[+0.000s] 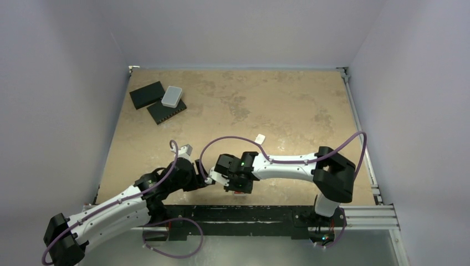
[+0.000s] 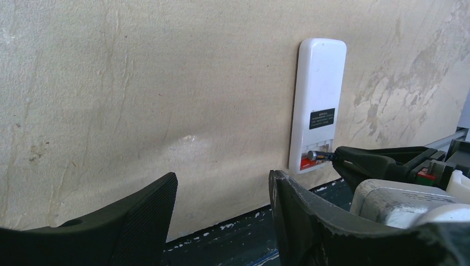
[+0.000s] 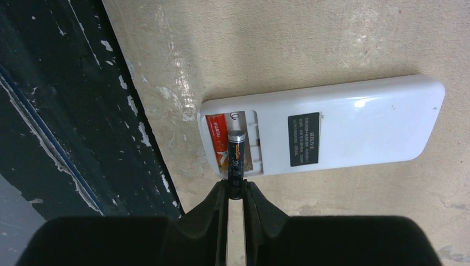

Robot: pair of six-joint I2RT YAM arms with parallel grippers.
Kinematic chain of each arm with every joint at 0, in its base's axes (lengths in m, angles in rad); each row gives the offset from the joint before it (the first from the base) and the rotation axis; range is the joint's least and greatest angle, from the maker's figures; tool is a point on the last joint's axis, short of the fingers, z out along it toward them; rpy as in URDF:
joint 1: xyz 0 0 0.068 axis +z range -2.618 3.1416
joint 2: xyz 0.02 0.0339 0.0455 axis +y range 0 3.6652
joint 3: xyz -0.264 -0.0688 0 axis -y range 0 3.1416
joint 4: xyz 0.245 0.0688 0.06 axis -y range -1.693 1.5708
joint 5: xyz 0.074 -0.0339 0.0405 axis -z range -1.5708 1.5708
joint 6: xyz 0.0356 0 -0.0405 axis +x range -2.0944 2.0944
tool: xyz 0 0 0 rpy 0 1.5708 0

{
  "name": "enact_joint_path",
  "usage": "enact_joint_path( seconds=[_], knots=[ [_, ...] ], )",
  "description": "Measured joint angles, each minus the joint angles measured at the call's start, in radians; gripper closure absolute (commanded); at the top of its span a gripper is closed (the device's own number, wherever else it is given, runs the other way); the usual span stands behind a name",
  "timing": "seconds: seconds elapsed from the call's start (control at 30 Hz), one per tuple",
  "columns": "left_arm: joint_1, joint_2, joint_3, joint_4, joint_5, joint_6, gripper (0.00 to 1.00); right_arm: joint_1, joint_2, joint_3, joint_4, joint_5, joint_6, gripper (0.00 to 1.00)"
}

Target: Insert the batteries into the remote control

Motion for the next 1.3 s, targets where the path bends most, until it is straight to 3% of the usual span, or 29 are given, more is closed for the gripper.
enact_joint_path(
  seconds=[0.87,1.3],
  knots=[
    [0.000,0.001,0.000,0.001,0.009,0.000,0.38,0.000,-0.006,0.006,0.023,-0.016,0.023,0.69],
    [0.000,0.047,0.000,0.038,0.042,0.002,0.38,0.000,-0.202,0.003,0.075,0.014,0.145,0.66]
  ],
)
